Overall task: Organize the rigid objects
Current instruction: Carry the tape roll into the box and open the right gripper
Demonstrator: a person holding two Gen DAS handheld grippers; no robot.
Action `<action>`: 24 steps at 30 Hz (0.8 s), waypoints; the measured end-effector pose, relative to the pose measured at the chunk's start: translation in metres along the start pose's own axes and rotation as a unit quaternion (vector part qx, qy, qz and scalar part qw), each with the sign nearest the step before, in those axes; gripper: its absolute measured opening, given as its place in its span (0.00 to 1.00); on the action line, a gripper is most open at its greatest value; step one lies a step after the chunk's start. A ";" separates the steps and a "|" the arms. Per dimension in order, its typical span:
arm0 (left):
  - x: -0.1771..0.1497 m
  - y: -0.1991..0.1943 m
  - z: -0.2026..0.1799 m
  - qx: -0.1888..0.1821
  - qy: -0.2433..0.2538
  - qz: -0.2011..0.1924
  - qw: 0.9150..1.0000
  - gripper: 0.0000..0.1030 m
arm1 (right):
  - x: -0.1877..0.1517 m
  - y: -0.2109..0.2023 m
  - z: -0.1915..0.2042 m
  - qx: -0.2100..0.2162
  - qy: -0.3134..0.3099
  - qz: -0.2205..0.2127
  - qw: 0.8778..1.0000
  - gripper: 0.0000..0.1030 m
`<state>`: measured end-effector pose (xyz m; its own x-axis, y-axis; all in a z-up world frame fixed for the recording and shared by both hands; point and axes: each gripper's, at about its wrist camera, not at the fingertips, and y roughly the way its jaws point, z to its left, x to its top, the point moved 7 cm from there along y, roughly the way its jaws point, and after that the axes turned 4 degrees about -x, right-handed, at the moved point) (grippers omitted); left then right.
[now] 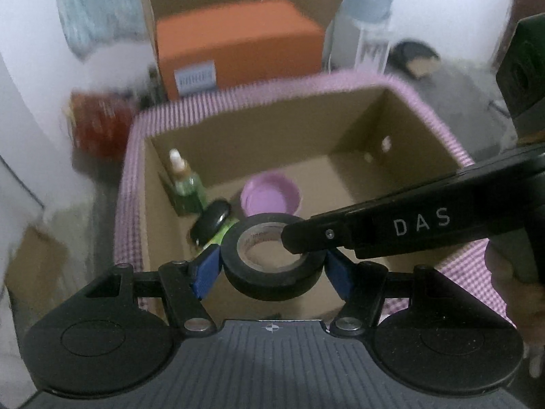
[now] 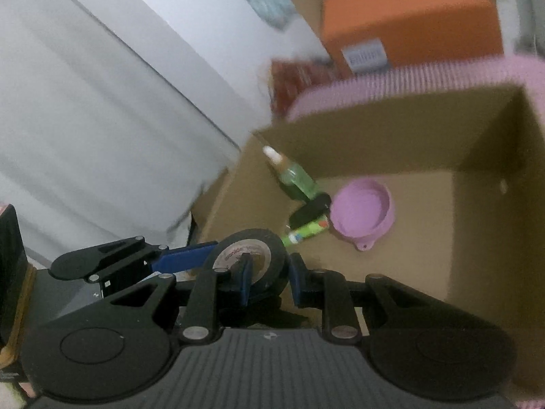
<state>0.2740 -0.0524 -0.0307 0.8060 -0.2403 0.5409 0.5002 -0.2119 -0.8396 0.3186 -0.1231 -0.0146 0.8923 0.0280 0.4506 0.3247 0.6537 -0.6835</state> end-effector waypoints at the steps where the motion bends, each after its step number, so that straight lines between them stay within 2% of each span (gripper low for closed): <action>1: 0.002 0.010 0.005 -0.004 -0.009 0.018 1.000 0.65 | -0.001 0.010 -0.006 -0.001 0.010 0.015 1.000 0.24; 5: -0.001 0.041 0.015 -0.010 -0.027 0.072 0.997 0.65 | 0.002 0.048 -0.029 -0.005 0.047 0.073 0.996 0.24; 12: -0.001 0.070 0.017 0.012 -0.015 0.109 0.994 0.65 | 0.002 0.075 -0.042 -0.025 0.064 0.110 0.992 0.24; 16: -0.002 0.075 0.017 0.024 -0.008 0.114 0.993 0.65 | 0.001 0.080 -0.043 -0.031 0.066 0.116 0.991 0.25; 19: 0.001 0.071 0.016 0.036 0.003 0.101 0.994 0.68 | 0.001 0.081 -0.044 -0.031 0.071 0.115 0.990 0.25; 24: 0.005 0.066 0.015 0.037 0.000 0.095 0.995 0.70 | 0.001 0.080 -0.045 -0.029 0.075 0.109 0.991 0.25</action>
<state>0.3158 -0.0533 -0.0840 0.8883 -0.2696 0.3718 0.3603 -0.0929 -0.9282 0.3601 -0.1044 -0.0946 0.9783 0.0484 0.2015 0.1329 0.5999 -0.7890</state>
